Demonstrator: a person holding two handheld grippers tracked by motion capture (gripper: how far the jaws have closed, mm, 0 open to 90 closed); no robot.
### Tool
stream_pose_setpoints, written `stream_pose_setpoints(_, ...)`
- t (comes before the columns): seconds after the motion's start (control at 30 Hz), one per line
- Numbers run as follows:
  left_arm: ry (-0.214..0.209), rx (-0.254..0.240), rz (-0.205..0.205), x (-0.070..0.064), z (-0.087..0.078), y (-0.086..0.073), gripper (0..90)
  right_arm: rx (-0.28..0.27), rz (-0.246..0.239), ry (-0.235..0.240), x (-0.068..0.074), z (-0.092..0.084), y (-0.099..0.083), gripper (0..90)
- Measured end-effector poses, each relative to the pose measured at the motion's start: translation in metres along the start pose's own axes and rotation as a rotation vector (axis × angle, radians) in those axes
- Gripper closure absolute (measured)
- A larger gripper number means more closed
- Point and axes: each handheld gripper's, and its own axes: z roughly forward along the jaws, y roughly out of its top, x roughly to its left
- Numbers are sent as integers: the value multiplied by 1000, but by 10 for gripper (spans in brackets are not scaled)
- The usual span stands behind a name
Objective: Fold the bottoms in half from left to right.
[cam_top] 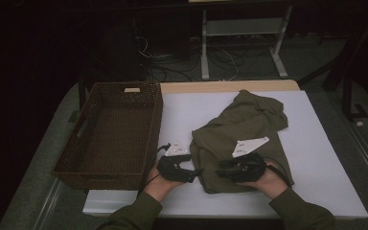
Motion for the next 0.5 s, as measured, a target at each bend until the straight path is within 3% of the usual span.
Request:
stream_pose_setpoints(0.27, 21, 3, 0, 2, 6, 6, 368, -35, 40, -151, -34, -42, -18, 531)
stream_pose_setpoints(0.5, 48, 25, -21, 10, 20, 13, 460, 0, 59, -296, -66, -66, -37, 484)
